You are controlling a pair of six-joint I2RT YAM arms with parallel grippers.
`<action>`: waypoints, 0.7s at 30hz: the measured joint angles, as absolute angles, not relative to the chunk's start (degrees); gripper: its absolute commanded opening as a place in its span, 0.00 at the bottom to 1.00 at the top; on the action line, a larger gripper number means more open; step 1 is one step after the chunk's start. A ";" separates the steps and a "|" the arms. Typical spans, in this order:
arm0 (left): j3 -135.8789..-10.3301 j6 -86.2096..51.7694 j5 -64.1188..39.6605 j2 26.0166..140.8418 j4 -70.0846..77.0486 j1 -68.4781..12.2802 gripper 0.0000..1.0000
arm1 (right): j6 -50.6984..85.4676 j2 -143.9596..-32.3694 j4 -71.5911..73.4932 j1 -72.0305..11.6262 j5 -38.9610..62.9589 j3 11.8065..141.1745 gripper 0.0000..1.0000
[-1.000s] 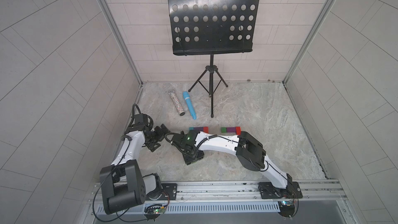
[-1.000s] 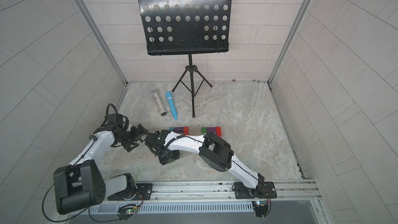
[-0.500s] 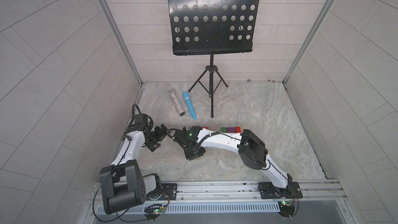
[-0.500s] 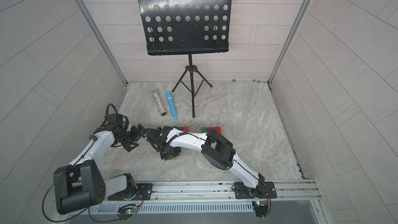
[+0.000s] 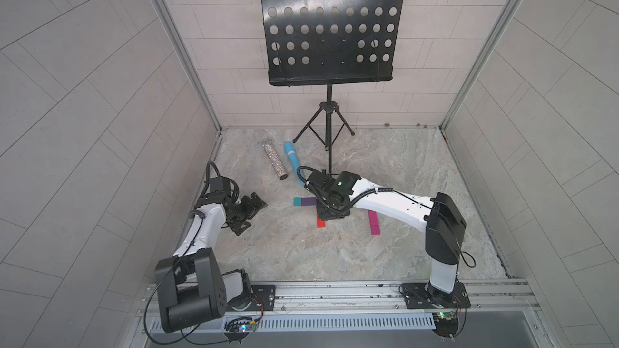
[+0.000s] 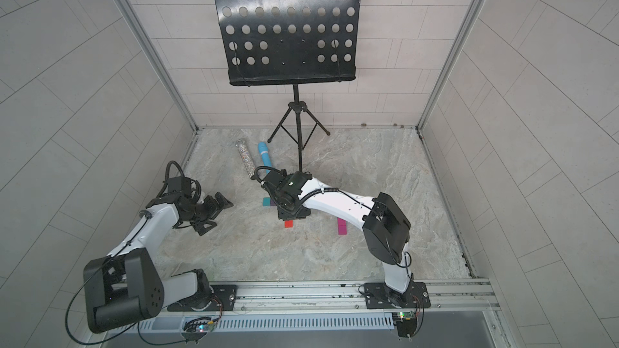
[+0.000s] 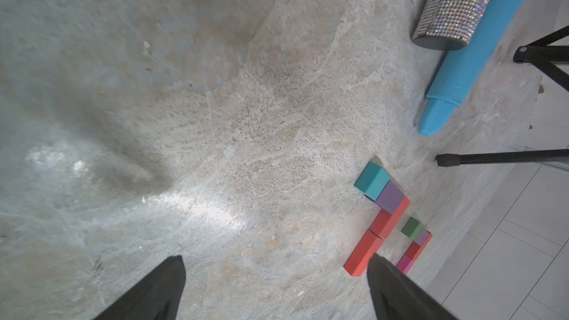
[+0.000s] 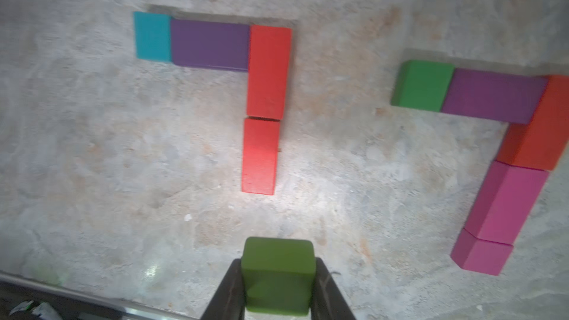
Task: Assemble the number 7 with building blocks
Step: Place the building block at the center of the board.
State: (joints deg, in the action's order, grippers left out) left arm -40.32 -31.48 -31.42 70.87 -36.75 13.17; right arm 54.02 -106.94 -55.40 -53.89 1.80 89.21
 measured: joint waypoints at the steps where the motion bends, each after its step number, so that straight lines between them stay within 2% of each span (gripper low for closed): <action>1: -40.25 -31.48 -31.33 70.83 -36.62 12.25 1.00 | 54.30 -106.65 -55.00 -53.65 1.63 87.61 0.30; 10: -39.18 -31.97 -29.93 70.70 -35.33 4.03 1.00 | 57.01 -106.59 -50.37 -53.63 2.13 80.68 0.29; 21: -38.94 -32.16 -29.36 71.57 -34.68 3.33 1.00 | 59.20 -107.11 -45.98 -54.17 2.07 80.34 0.29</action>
State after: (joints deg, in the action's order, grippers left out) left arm -38.94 -32.16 -29.36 71.57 -34.68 3.33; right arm 59.20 -107.11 -45.98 -54.17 2.07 80.34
